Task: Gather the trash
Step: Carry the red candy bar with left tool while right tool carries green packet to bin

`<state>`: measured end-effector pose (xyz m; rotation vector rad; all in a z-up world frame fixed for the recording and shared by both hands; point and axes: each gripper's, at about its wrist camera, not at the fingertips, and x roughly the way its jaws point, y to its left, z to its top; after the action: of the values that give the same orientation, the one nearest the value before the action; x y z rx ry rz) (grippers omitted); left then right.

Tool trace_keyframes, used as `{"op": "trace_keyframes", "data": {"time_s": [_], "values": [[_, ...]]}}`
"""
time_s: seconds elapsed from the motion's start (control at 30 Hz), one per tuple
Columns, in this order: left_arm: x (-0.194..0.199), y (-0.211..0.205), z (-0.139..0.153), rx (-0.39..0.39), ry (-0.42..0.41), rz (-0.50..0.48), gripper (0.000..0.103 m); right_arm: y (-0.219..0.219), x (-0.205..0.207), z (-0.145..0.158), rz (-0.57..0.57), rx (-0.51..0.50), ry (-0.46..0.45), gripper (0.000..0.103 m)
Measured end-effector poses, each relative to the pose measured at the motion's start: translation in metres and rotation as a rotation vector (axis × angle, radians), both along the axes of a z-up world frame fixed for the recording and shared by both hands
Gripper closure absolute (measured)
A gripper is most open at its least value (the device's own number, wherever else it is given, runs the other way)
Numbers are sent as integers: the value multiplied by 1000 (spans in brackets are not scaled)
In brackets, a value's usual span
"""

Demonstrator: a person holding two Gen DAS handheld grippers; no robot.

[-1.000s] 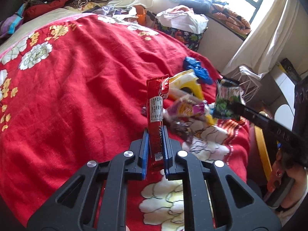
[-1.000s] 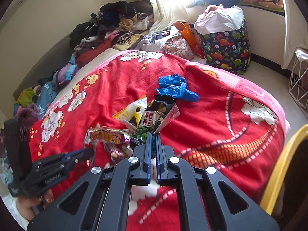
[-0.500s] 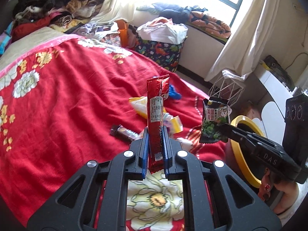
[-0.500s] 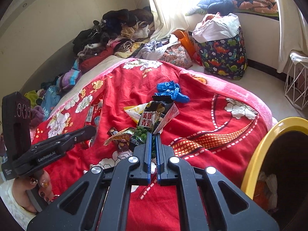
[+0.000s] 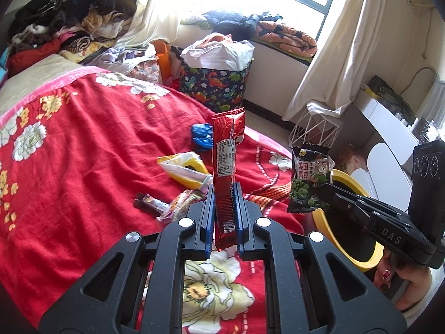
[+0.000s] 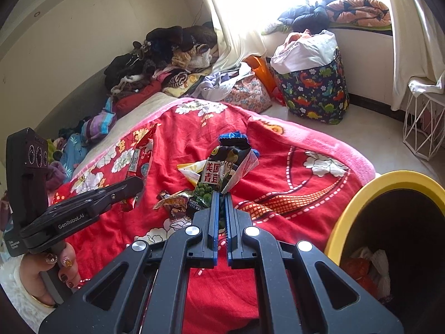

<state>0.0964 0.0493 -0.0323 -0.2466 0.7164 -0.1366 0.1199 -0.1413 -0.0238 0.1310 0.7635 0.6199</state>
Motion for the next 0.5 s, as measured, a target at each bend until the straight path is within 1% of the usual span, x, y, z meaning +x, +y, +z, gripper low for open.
{"op": "trace_keyframes", "data": {"time_s": [0.5], "values": [[-4, -35, 13, 14, -39, -77, 95, -36, -12, 14, -71, 20, -29, 99]]}}
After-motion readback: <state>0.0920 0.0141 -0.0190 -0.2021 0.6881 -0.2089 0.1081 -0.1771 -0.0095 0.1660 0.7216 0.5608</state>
